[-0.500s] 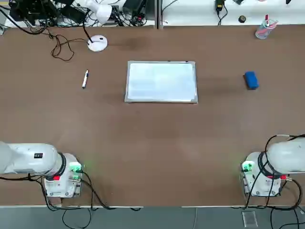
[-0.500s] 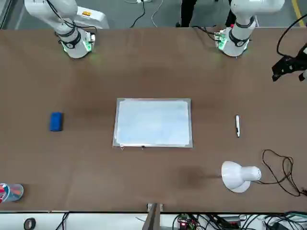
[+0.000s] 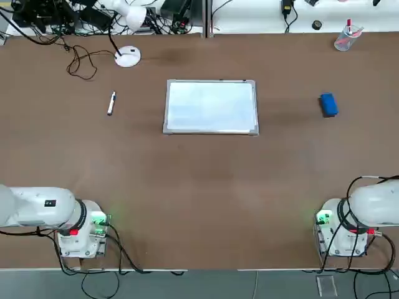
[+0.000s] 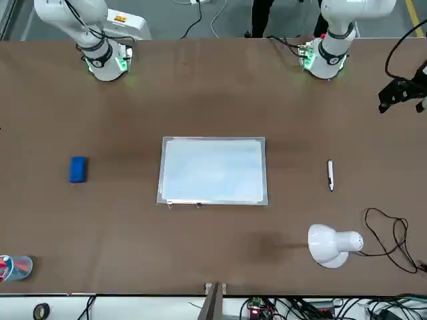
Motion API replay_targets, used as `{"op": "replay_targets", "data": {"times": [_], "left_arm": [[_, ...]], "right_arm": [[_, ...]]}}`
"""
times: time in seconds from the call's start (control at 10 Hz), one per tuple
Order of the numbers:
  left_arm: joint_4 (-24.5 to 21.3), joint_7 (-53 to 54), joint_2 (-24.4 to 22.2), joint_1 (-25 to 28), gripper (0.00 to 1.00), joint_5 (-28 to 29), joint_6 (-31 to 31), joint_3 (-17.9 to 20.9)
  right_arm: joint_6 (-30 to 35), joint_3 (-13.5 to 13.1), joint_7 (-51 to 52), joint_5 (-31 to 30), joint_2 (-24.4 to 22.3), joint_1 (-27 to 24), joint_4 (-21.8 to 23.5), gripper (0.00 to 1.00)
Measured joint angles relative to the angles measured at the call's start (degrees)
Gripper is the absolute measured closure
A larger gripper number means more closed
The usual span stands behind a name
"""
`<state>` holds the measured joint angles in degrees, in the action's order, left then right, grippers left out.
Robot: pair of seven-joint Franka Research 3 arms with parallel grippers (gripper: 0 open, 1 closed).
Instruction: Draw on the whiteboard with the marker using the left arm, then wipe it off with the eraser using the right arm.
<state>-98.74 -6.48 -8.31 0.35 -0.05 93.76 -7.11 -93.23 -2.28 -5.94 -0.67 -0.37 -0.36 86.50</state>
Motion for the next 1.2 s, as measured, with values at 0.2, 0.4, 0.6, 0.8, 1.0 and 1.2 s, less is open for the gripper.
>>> {"op": "replay_targets", "data": {"times": [0.2, 0.4, 0.6, 0.8, 1.0, 1.2], "left_arm": [[-0.22, 0.0, 0.93, 0.0, 0.0, 0.06, -0.43, -0.01], [-1.9, 0.03, 2.21, -0.07, 0.0, 1.86, 1.05, -0.13], [-5.8, 0.04, 3.25, -0.09, 0.0, 3.81, 5.46, -0.24], [-10.86, 0.1, 4.0, -0.02, 0.0, 4.11, 10.99, -0.23], [-16.71, 0.28, 4.63, 0.3, 0.0, 4.12, 17.86, -0.21], [-21.7, 1.66, 5.57, 1.56, 0.0, 4.12, 24.1, -0.19]], "right_arm": [[0.02, 0.02, 0.0, 0.0, 0.02, 0.0, 0.19, 0.0], [0.06, 0.06, 0.0, 0.0, 0.09, 0.0, 0.33, 0.0], [0.07, 0.1, -0.03, 0.0, 0.1, 0.01, 0.33, 0.0], [0.08, 0.12, -0.3, 0.0, 0.1, 0.01, 0.33, 0.0], [0.08, 0.15, -0.41, 0.0, 0.1, 0.01, 0.33, 0.0], [0.07, 0.17, -0.44, 0.0, 0.1, 0.03, 0.33, 0.0]]}}
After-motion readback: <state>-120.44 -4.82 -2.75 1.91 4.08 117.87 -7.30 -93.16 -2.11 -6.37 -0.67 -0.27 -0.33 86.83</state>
